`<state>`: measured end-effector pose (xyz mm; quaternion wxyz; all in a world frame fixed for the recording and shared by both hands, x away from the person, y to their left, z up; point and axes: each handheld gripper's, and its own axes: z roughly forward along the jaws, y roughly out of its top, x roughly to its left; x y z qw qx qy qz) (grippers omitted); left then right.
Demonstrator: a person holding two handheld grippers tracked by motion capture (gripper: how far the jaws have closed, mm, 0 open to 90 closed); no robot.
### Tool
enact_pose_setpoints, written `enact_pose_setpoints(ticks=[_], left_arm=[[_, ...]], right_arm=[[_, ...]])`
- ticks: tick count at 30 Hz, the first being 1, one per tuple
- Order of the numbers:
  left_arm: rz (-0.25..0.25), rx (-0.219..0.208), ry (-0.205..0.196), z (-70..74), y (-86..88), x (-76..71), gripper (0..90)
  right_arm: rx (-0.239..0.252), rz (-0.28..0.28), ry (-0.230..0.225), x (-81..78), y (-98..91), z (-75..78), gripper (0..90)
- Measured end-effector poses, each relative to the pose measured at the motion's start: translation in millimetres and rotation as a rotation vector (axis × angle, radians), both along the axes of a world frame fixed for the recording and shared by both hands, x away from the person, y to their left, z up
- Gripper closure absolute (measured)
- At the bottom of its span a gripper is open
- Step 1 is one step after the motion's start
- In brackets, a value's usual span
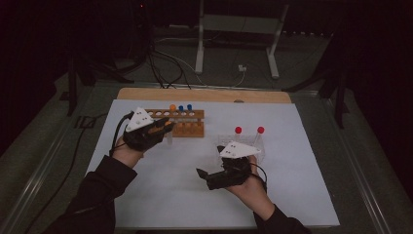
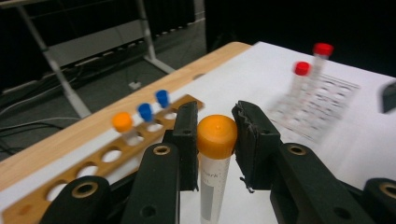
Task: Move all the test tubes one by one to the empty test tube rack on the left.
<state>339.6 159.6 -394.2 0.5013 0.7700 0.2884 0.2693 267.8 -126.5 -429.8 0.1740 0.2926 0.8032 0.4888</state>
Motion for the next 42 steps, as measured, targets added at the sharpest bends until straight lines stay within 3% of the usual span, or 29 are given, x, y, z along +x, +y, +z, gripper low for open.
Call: enact_pose_setpoints(ticks=[5,14,16,19,21,23,31,34,42], left_arm=[[0.05,-0.021,-0.005,5.6,5.0,18.9,72.0],[0.138,-0.064,-0.048,9.9,9.9,47.1,72.0],[0.161,-0.058,-0.065,9.1,9.7,53.9,72.0],[0.185,-0.088,-0.09,6.2,10.8,63.1,72.0],[0.2,-0.115,-0.086,4.0,12.1,69.1,72.0],[0.226,-0.106,-0.1,1.0,12.0,74.0,72.0],[0.253,-0.138,-0.063,-15.8,13.6,90.6,72.0],[0.255,-0.106,-0.05,-24.1,9.2,92.9,72.0],[0.263,-0.069,0.004,-43.8,2.9,98.2,72.0]], right_arm=[[0.01,0.018,-0.009,-1.1,-2.6,1.7,0.0],[-0.008,0.026,-0.028,-2.4,-3.1,2.5,0.0],[-0.005,0.029,-0.03,-2.6,-3.7,3.0,0.0],[-0.001,0.03,-0.032,-2.5,-4.4,3.4,0.0],[-0.004,0.03,-0.034,-2.1,-4.6,2.8,0.0],[-0.004,0.03,-0.033,-1.8,-4.9,2.3,0.0],[-0.007,0.035,-0.032,-1.3,-5.2,1.5,0.0],[-0.007,0.037,-0.031,-0.9,-5.6,1.2,0.0],[-0.008,0.041,-0.03,-1.5,-5.7,1.9,0.0]])
